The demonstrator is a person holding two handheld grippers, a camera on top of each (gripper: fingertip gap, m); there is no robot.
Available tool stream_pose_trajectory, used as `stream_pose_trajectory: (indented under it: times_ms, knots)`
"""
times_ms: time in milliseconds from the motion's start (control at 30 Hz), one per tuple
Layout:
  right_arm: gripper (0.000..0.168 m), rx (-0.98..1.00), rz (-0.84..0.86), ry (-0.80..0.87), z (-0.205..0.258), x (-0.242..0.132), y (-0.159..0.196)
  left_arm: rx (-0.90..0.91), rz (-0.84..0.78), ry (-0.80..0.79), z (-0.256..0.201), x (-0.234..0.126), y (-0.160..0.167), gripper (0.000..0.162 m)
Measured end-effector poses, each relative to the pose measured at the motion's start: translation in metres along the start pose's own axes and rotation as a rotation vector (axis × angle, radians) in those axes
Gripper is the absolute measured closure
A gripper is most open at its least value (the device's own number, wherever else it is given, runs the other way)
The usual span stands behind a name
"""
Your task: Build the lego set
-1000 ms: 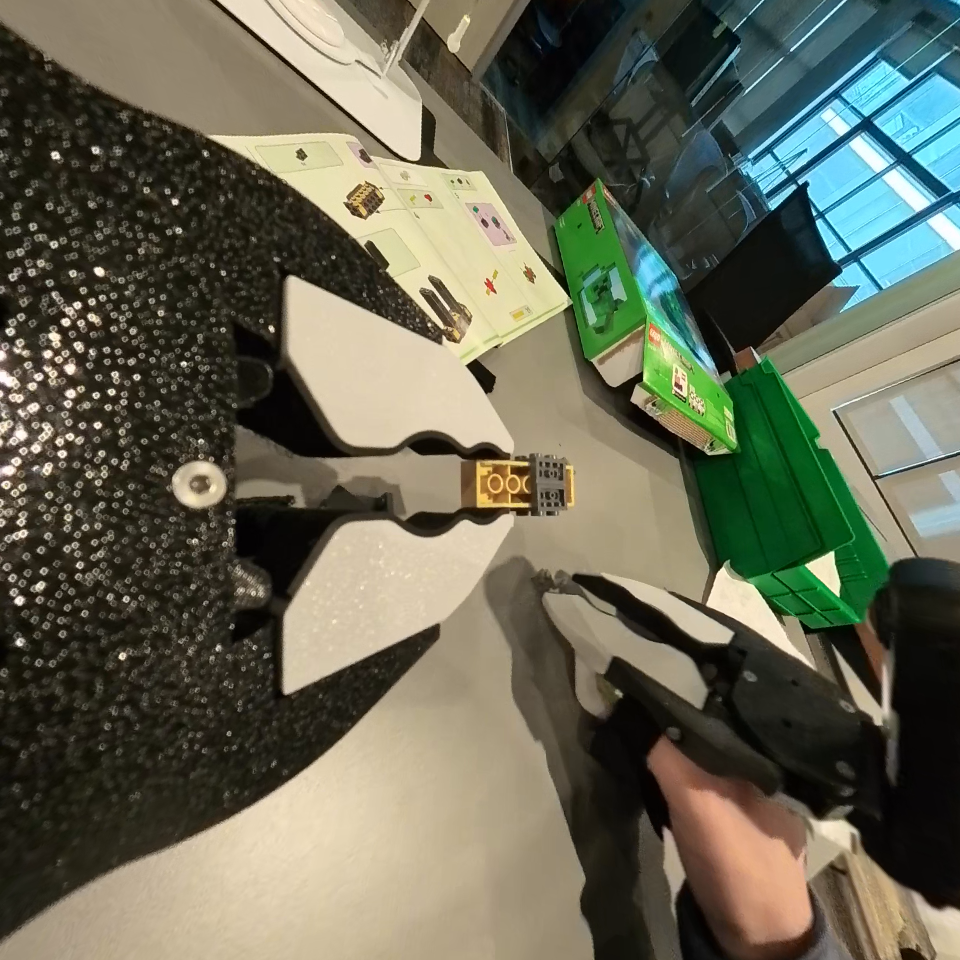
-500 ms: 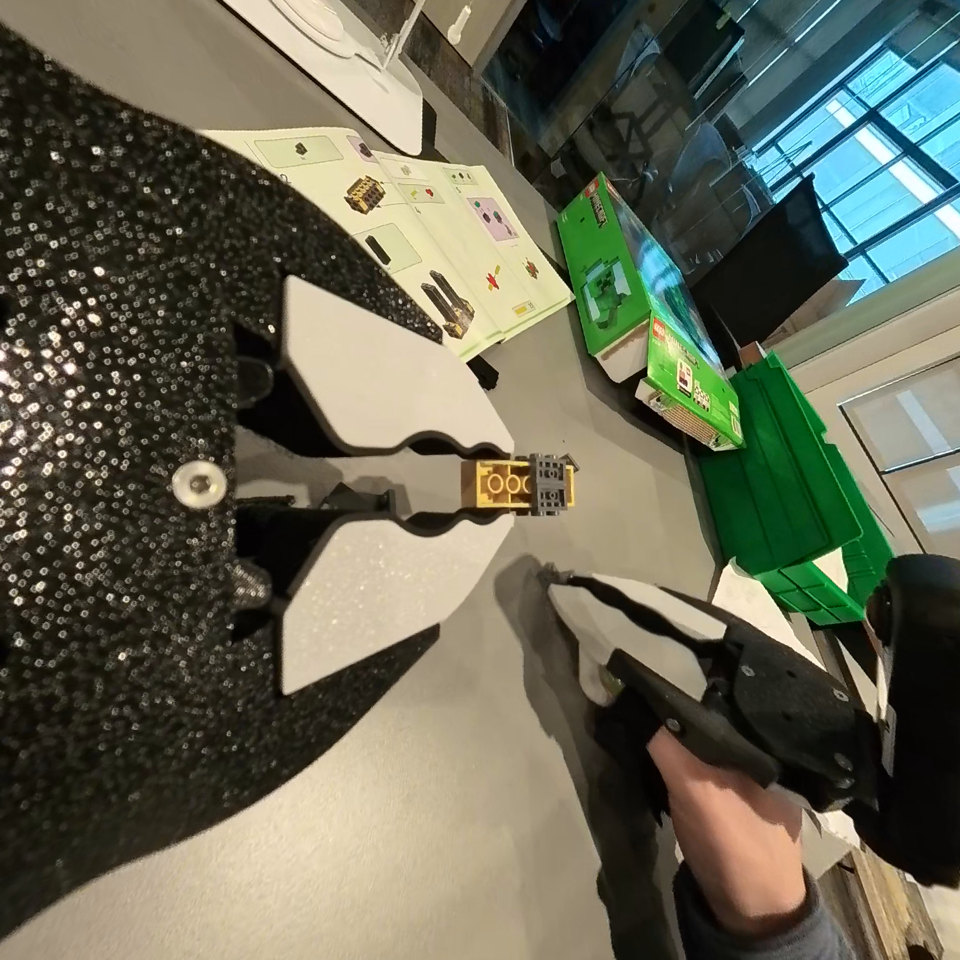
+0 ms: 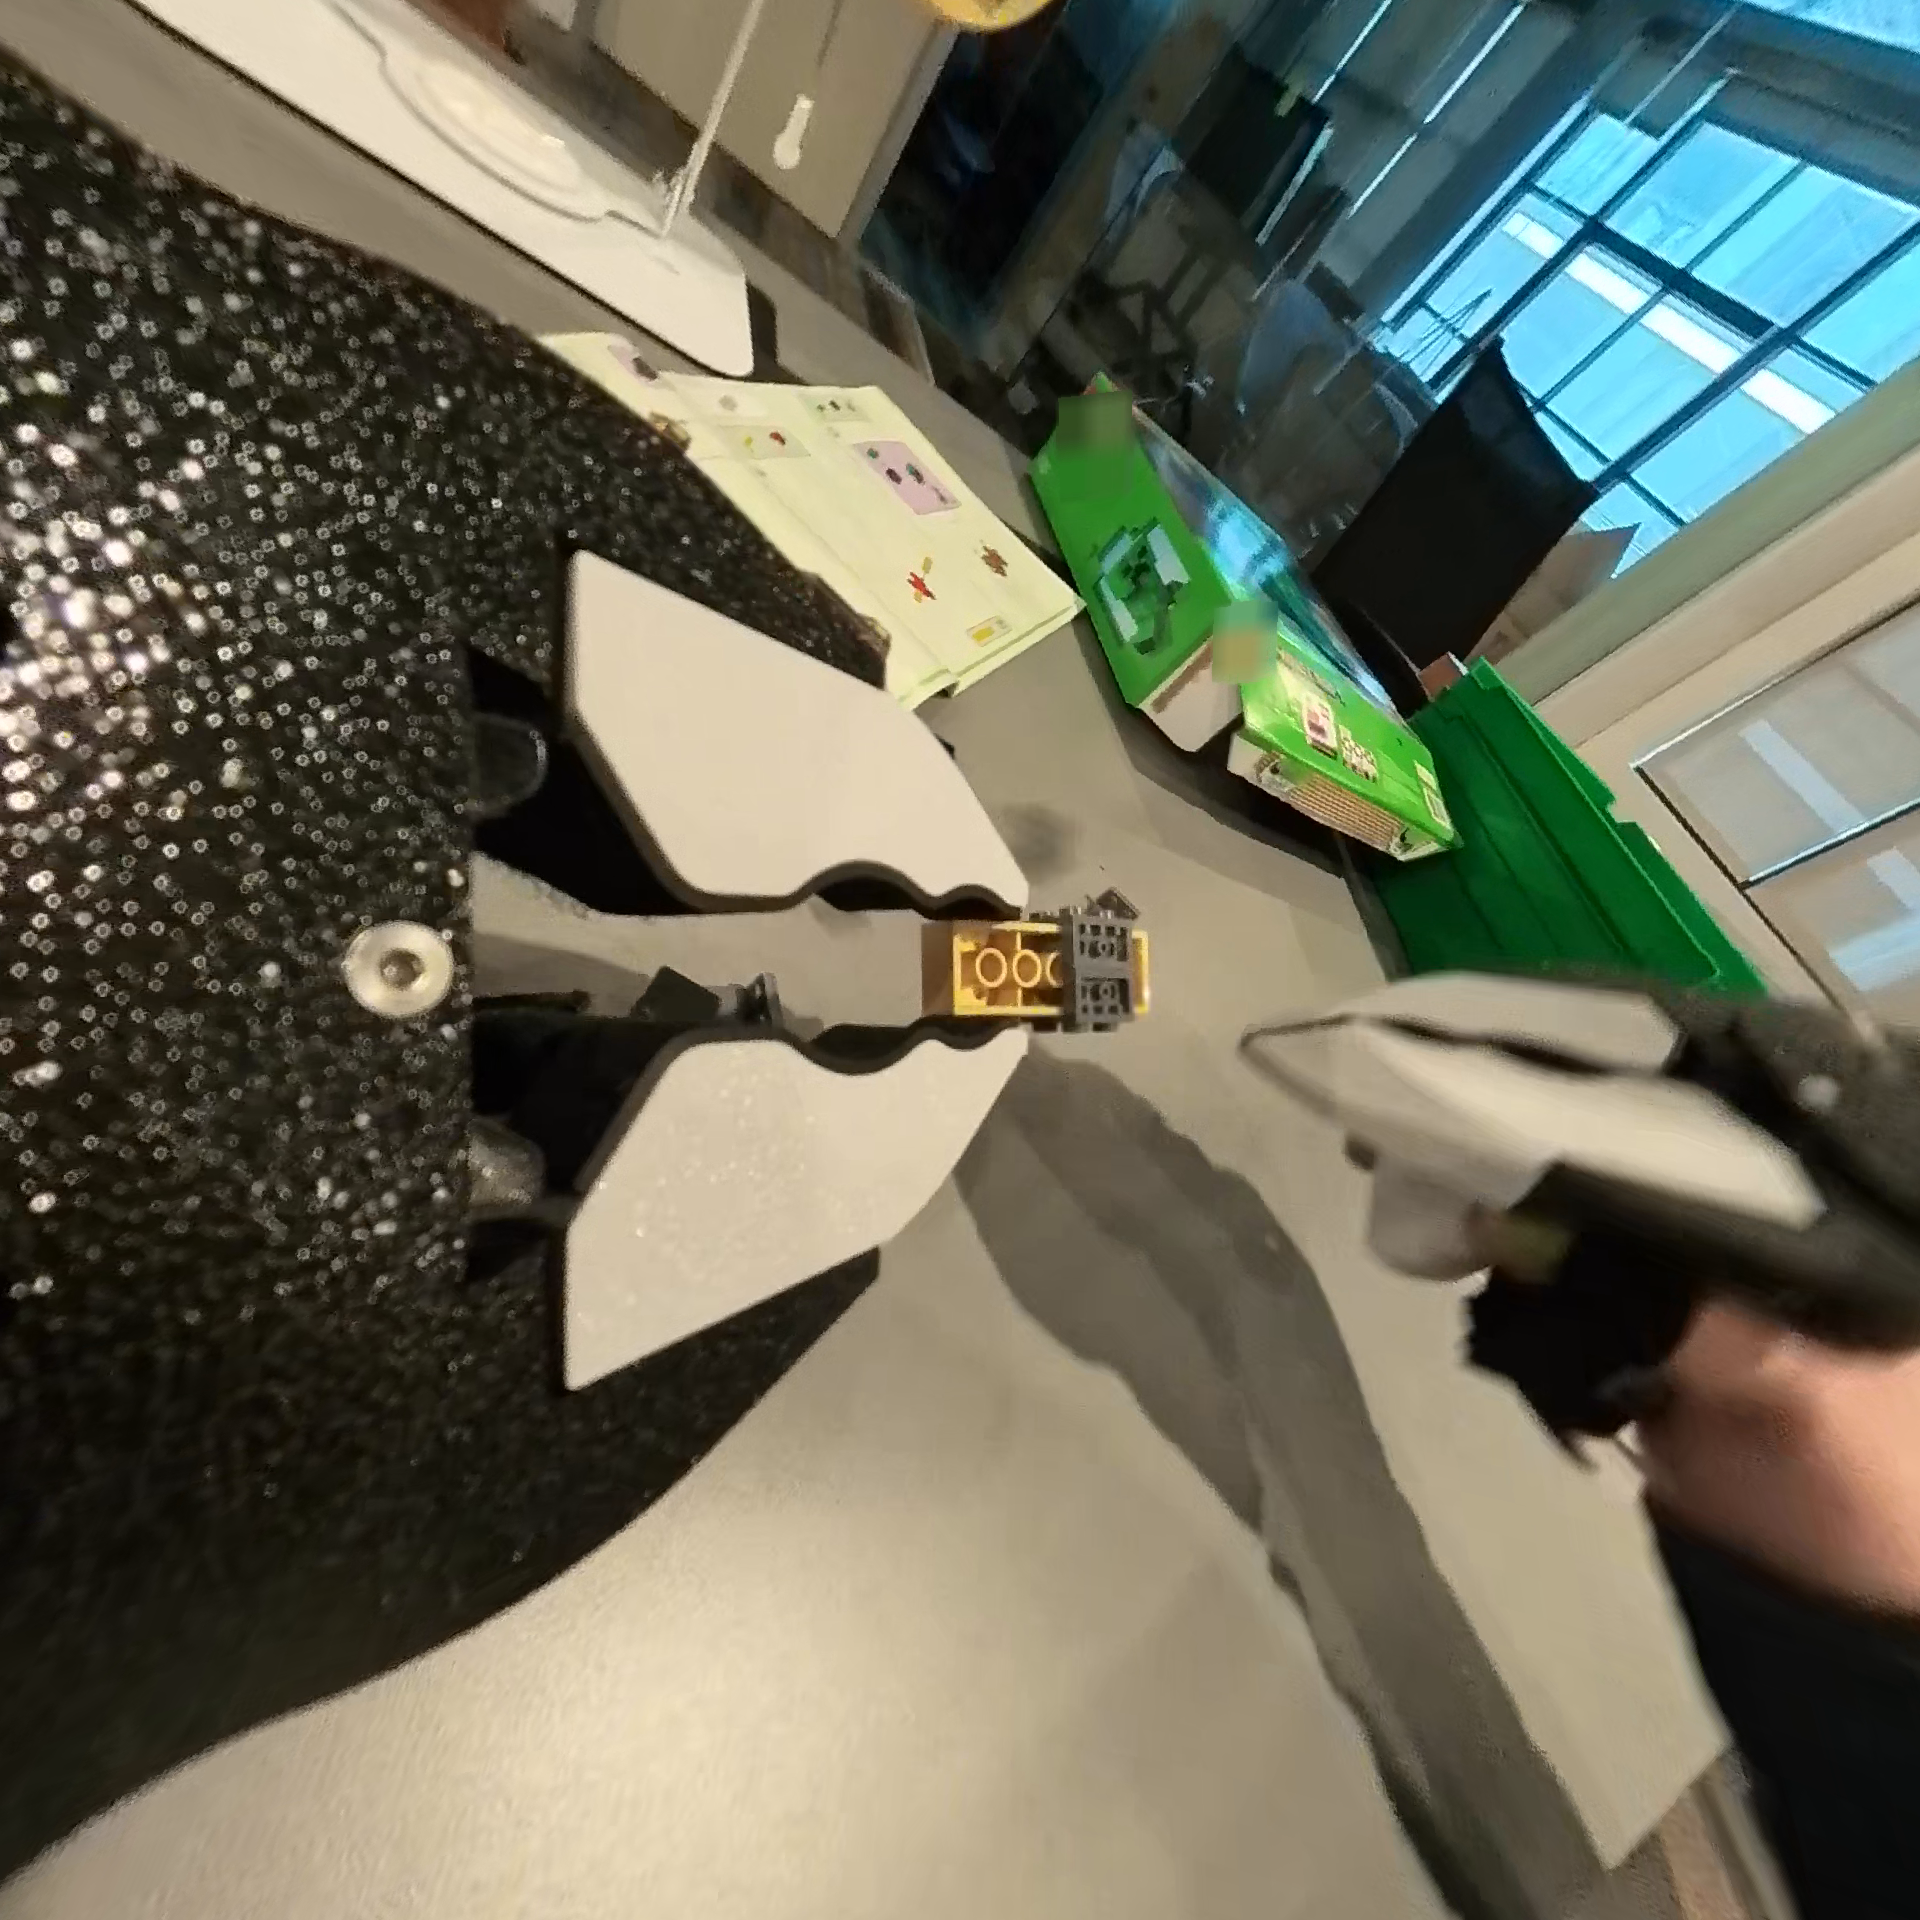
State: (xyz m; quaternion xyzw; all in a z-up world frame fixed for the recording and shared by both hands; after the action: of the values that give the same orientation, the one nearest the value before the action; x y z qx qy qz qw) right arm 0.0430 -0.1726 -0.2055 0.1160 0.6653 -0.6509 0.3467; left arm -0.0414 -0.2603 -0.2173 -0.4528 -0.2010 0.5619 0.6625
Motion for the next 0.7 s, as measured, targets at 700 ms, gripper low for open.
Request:
stream_pose_trajectory:
  times_ms: [700]
  knots:
    - [0.157,-0.198,0.045,-0.202,0.011,0.066,-0.012,-0.135,0.111,-0.329,0.062,-0.07,0.043,0.145]
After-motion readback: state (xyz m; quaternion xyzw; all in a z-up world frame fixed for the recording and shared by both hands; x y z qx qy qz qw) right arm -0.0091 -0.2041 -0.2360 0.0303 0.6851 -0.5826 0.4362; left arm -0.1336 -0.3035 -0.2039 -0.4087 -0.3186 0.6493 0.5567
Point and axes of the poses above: each gripper's, where its closed fingertips meet, x out along the fingers, y out of its underside, z = x × y across the jaws, the point moved 4 cm from there along -x, back along the fingers, and after that the axes turned 3 degrees about z, right-handed, at the moved point
